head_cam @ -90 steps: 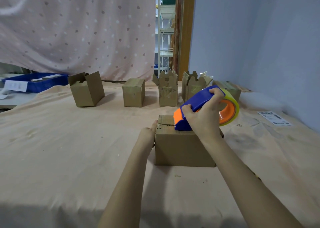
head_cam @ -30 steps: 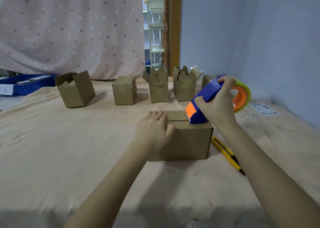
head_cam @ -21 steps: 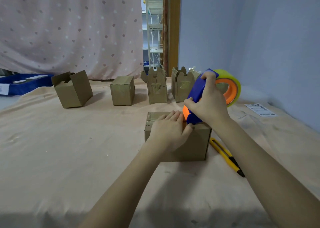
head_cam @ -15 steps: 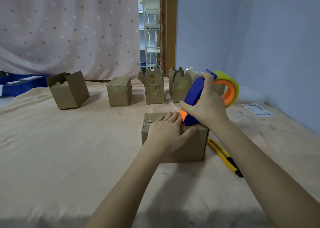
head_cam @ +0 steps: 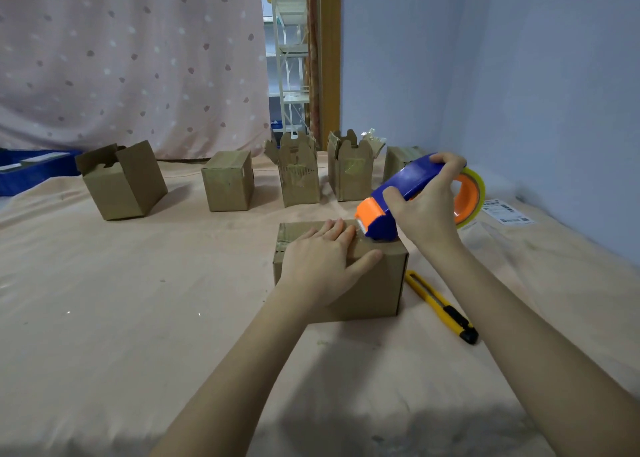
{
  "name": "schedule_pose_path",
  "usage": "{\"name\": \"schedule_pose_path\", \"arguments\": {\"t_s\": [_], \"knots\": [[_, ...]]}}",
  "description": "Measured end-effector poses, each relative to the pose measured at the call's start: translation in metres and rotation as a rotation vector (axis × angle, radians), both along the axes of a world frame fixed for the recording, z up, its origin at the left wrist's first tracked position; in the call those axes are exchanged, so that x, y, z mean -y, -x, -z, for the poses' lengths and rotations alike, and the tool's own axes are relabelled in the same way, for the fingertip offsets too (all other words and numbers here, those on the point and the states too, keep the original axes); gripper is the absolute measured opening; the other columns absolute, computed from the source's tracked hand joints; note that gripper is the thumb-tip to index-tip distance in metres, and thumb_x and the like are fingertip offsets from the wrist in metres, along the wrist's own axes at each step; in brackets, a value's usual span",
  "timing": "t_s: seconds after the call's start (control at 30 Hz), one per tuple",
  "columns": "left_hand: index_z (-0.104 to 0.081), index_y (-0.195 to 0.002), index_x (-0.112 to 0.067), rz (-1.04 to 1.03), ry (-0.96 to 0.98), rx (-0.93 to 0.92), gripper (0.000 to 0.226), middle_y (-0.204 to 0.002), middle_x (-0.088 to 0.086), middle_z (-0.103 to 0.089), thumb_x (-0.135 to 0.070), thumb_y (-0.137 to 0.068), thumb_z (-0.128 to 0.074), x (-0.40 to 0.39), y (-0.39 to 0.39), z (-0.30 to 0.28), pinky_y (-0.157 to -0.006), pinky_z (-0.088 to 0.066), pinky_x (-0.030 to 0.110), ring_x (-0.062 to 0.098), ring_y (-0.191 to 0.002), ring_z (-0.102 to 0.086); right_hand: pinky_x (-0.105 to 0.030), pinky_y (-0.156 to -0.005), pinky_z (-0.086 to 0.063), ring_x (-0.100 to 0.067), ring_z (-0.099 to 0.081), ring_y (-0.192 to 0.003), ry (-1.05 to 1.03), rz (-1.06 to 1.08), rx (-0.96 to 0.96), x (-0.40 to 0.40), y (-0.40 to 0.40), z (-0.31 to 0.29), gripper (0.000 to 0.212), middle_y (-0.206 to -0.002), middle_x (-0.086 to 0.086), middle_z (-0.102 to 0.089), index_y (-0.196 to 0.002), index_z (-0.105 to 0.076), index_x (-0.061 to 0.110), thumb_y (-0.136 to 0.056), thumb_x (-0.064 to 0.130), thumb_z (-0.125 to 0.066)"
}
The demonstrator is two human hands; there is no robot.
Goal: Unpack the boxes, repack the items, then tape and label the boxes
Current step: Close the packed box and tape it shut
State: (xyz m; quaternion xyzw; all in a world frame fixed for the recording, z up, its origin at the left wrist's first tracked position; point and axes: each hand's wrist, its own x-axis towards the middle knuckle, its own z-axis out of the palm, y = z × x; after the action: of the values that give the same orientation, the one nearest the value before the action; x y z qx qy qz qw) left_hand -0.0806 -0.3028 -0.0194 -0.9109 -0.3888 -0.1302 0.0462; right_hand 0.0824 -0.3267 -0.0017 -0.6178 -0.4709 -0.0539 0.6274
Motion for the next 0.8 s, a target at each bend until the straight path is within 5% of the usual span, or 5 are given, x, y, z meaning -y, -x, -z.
{"name": "schedule_pose_path", "arguments": {"t_s": [0.23, 0.4, 0.57, 0.7, 0.8], "knots": [[-0.016, -0.153, -0.027, -0.009, 0.016, 0.031, 0.076, -0.159, -0.008, -0.015, -0.07, -0.091, -0.017, 0.002, 0.002, 0.0, -0.113, -0.022, 0.027, 0.006, -0.145, -0.01, -0.004, -0.058, -0.038, 0.0, -0.047, -0.072, -0.164, 0.094, -0.25, 0.024, -0.043, 0.002, 0.056, -0.096, 0.006, -0.04, -0.112, -0.024, 0.014, -0.077, 0.004, -0.067], [-0.02, -0.152, -0.028, 0.011, 0.021, 0.019, 0.076, -0.159, -0.009, -0.014, -0.071, -0.09, -0.014, -0.002, 0.0, 0.003, -0.115, -0.015, 0.027, 0.006, -0.146, -0.008, -0.005, -0.058, -0.04, 0.0, -0.048, -0.076, -0.179, 0.139, -0.21, 0.058, -0.081, 0.008, 0.059, -0.11, -0.002, -0.038, -0.111, -0.023, 0.017, -0.067, 0.016, -0.063], [-0.018, -0.151, -0.031, 0.032, 0.023, 0.037, 0.073, -0.159, -0.01, -0.014, -0.07, -0.09, -0.017, -0.004, 0.001, 0.002, -0.115, -0.015, 0.026, 0.005, -0.146, -0.008, -0.003, -0.061, -0.04, 0.018, -0.048, -0.084, -0.162, 0.119, -0.052, 0.054, -0.079, -0.001, 0.065, -0.102, 0.018, -0.033, -0.115, -0.025, 0.014, -0.068, 0.007, -0.068], [-0.015, -0.151, -0.034, 0.064, -0.01, -0.023, 0.078, -0.159, -0.011, -0.011, -0.074, -0.085, -0.025, -0.007, 0.006, -0.001, -0.114, -0.018, 0.027, 0.006, -0.146, -0.008, -0.003, -0.06, -0.042, -0.009, -0.049, -0.091, -0.017, 0.105, -0.007, 0.053, -0.079, 0.005, 0.073, -0.112, 0.009, -0.034, -0.128, -0.028, 0.003, -0.072, -0.004, -0.073], [-0.012, -0.151, -0.034, 0.091, -0.051, -0.073, 0.082, -0.159, -0.011, -0.009, -0.074, -0.083, -0.031, -0.009, 0.008, -0.001, -0.114, -0.019, 0.027, 0.008, -0.146, -0.009, -0.023, -0.069, -0.049, -0.018, -0.045, -0.092, 0.054, 0.099, 0.001, 0.052, -0.073, 0.018, 0.073, -0.112, 0.006, -0.033, -0.128, -0.028, 0.003, -0.072, -0.003, -0.074]]}}
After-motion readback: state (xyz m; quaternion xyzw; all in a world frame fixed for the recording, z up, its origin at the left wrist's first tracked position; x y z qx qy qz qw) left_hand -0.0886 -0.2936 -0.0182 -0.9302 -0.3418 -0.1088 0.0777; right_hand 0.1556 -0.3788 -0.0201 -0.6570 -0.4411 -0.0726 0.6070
